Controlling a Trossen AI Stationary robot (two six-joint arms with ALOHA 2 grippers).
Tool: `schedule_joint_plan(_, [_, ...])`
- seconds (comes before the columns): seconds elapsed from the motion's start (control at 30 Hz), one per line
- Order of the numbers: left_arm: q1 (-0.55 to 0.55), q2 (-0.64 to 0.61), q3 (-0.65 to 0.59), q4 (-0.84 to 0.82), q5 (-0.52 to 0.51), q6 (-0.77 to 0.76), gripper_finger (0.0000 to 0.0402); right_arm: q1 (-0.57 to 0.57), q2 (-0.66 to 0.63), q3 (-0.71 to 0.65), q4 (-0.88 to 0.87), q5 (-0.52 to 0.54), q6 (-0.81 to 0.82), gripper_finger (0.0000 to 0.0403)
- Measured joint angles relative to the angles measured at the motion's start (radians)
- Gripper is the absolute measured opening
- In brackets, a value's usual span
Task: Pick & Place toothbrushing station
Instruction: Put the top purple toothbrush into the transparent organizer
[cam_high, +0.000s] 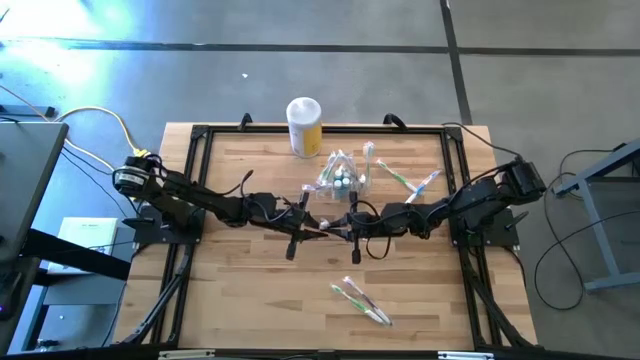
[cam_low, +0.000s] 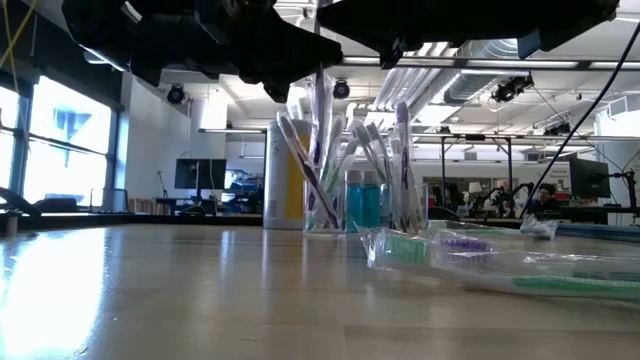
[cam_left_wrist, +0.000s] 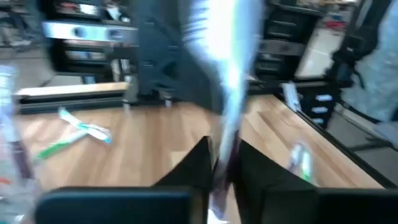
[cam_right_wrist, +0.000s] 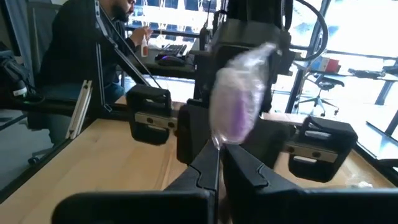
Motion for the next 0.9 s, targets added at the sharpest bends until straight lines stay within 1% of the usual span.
schedule_joint_plan(0.07, [-0.002,0.000,0.000,-0.013,0.004,0.001,0.0018,-0.002,0.000,0.000,-0.014,-0.035,-0.001,0.0004])
schedule_joint_plan(0.17, [-0.001,0.000,0.000,-0.016,0.005,-0.001,0.0016,0.000,0.000,0.000,-0.019,-0.049,0.008,0.0010])
schedule_joint_plan(0.27, [0.000,0.000,0.000,-0.021,0.001,-0.008,0.0012,0.000,0.000,0.000,-0.024,-0.046,0.055,0.0027])
schedule_joint_plan(0.37, [0.000,0.000,0.000,-0.021,-0.002,-0.013,0.0012,0.006,-0.009,0.000,-0.046,-0.037,0.069,0.0057])
schedule_joint_plan(0.47, [0.000,-0.001,0.000,-0.025,-0.002,-0.028,0.0012,0.016,-0.027,0.000,-0.085,-0.036,0.040,0.0094])
schedule_joint_plan(0.57, [0.000,-0.026,-0.001,-0.075,-0.002,-0.028,0.0012,0.029,-0.057,0.000,-0.157,-0.033,0.027,0.0127])
schedule_joint_plan(0.67, [0.000,-0.069,-0.001,-0.116,-0.019,-0.021,0.0012,0.043,-0.091,0.000,-0.230,0.044,0.060,0.0146])
schedule_joint_plan(0.8, [0.000,-0.150,0.000,-0.209,-0.089,0.032,0.0012,0.067,-0.152,0.000,-0.372,0.189,0.117,0.0152])
schedule_joint_plan(0.87, [0.009,-0.199,-0.002,-0.277,-0.124,0.091,0.0012,0.075,-0.171,0.000,-0.429,0.226,0.150,0.0150])
schedule_joint_plan(0.9, [0.024,-0.212,-0.002,-0.284,-0.141,0.109,0.0012,0.080,-0.180,0.000,-0.457,0.232,0.159,0.0149])
